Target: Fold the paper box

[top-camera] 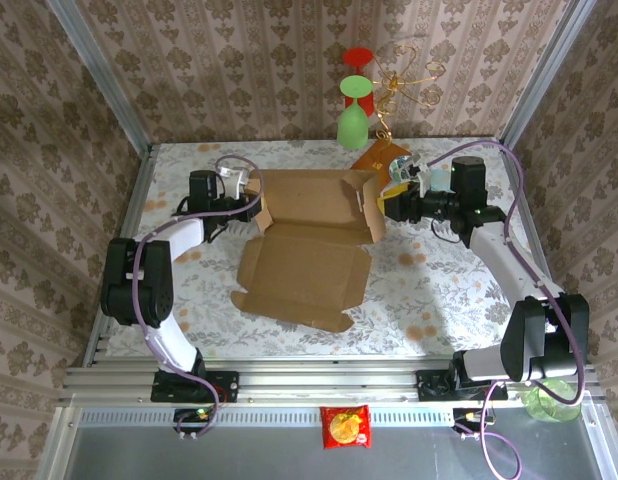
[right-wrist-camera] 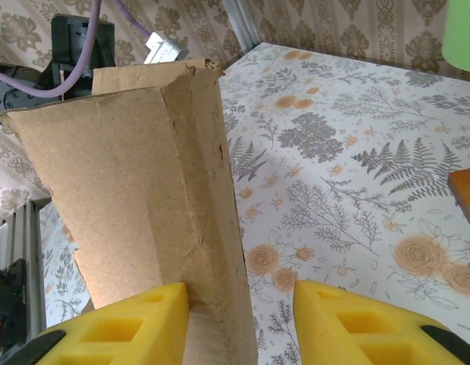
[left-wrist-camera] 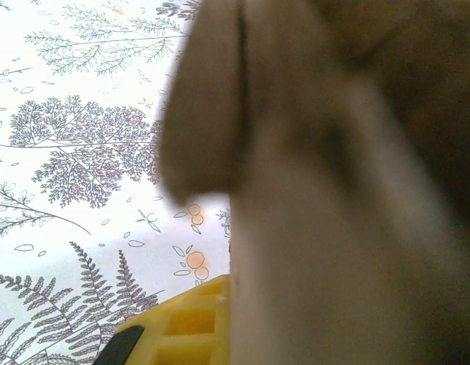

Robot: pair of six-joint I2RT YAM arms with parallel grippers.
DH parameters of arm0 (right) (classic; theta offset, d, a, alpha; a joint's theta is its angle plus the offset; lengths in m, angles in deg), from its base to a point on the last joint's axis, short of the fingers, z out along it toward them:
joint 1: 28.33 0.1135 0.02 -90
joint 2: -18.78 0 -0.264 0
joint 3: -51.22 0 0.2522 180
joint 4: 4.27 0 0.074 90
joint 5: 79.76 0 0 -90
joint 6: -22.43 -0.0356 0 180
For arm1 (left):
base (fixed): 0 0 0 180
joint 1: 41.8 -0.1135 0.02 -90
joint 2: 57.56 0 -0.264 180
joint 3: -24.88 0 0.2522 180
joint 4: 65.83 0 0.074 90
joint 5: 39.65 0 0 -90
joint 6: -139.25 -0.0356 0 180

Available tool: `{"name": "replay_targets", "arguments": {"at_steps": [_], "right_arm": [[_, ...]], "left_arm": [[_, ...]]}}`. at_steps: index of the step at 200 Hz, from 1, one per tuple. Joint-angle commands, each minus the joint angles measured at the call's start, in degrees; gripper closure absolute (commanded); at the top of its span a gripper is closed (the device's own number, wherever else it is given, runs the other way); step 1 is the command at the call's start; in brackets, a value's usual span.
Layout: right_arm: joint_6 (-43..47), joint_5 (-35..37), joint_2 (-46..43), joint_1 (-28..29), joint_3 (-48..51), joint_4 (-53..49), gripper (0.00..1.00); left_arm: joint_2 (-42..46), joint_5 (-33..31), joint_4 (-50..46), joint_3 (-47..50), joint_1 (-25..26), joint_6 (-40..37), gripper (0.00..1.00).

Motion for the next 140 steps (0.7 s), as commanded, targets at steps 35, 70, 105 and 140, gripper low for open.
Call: {"name": "replay_targets", "arguments": {"at_steps": [35,70,105,140], "right_arm": [[1.98,-1.12,-1.08,1.46,0.75,-2.01,0.58],[0.27,-1.74,-0.72,2.93,2.13,-1.18,0.57],[-5.06,-3.24,-0.22,3.82,4.0,3.47,0.56],[-4.91,-3.08,-0.19,4.37,6.72,3.64,0.55]], "left_arm": [[-1.81,2.9,-1.18,-3.2,-0.28,-0.06,1.0],[-2.36,3.26,0.8,-3.16,-0.43,2.9,1.0],[-2.88,2.77,1.54,-2.96,-0.35,4.18,1.0],[-1.45,-1.72,1.6,-1.21,-0.15,2.47,1.0]]}}
